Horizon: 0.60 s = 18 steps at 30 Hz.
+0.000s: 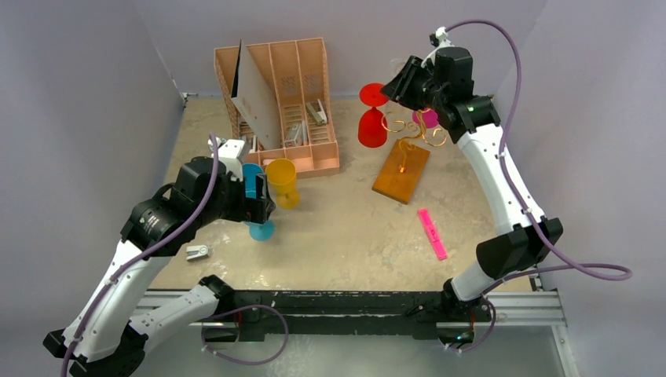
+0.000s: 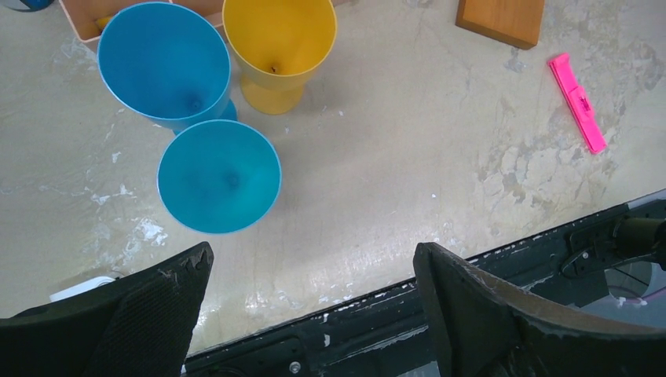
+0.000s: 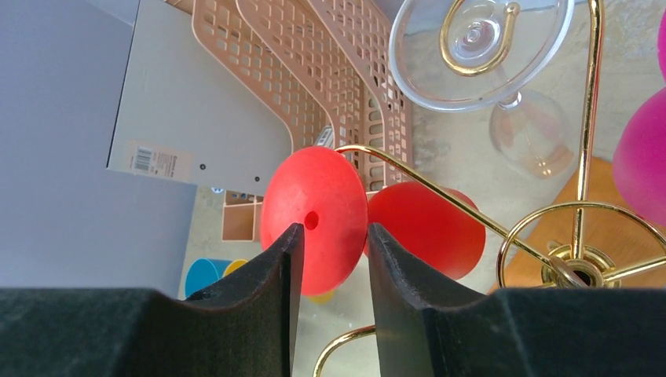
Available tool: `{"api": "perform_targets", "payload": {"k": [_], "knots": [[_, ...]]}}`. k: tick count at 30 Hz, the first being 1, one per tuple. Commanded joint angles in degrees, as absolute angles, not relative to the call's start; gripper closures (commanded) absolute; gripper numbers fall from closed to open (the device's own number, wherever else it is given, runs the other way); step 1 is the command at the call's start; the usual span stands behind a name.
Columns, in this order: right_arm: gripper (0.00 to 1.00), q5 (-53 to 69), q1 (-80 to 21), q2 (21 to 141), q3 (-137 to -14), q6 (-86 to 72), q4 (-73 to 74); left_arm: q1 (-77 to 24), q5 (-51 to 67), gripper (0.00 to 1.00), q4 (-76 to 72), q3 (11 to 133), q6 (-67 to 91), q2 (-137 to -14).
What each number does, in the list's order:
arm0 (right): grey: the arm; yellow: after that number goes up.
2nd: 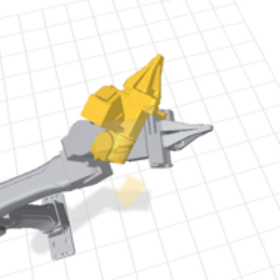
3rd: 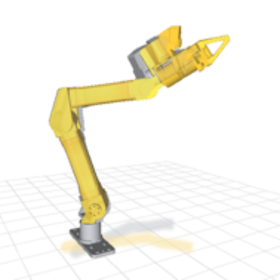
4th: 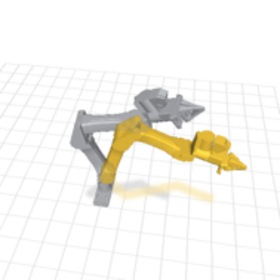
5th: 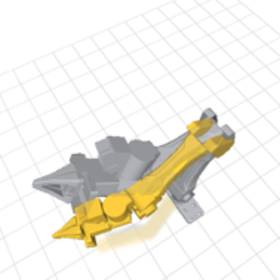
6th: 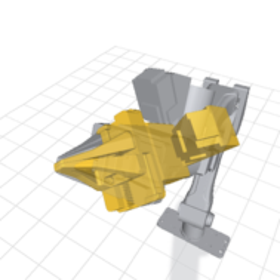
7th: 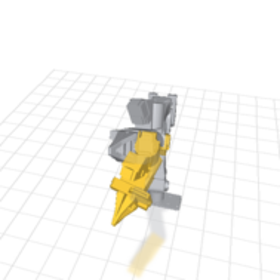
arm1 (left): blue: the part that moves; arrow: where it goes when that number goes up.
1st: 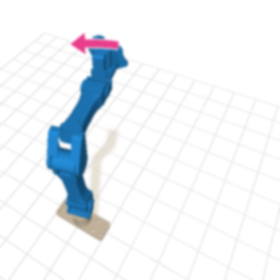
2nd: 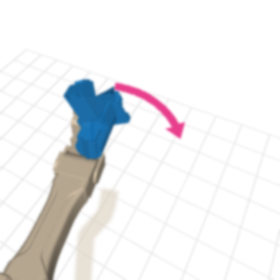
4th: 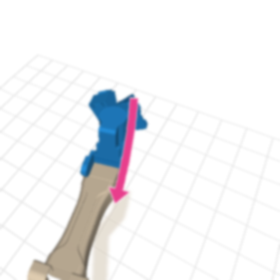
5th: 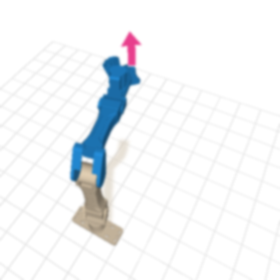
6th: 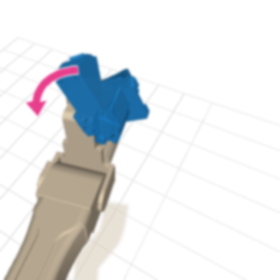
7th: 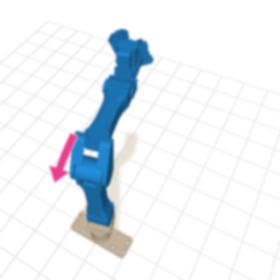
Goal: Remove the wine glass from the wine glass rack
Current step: Pick up the wine glass from the wine rack.
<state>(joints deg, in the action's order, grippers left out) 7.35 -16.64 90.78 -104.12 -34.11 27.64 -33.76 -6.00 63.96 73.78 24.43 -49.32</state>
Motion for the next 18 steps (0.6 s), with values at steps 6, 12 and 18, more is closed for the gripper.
{"api": "perform_targets", "payload": {"k": [6,12,18], "knots": [[0.64,10.37,-15.66,91.86,-103.18,-36.69,24.87,-33.66,-5.02,0.03,62.78,75.59,23.38,-49.48],[0.66,10.81,-15.33,91.76,-102.72,-36.75,24.96,-33.62,-4.86,0.03,62.66,75.5,23.38,-49.95],[0.74,9.5,-15.23,90.9,-99.91,-36.07,23.18,-33.58,-4.83,0.04,62.92,75.27,23.82,-50.65]]}}
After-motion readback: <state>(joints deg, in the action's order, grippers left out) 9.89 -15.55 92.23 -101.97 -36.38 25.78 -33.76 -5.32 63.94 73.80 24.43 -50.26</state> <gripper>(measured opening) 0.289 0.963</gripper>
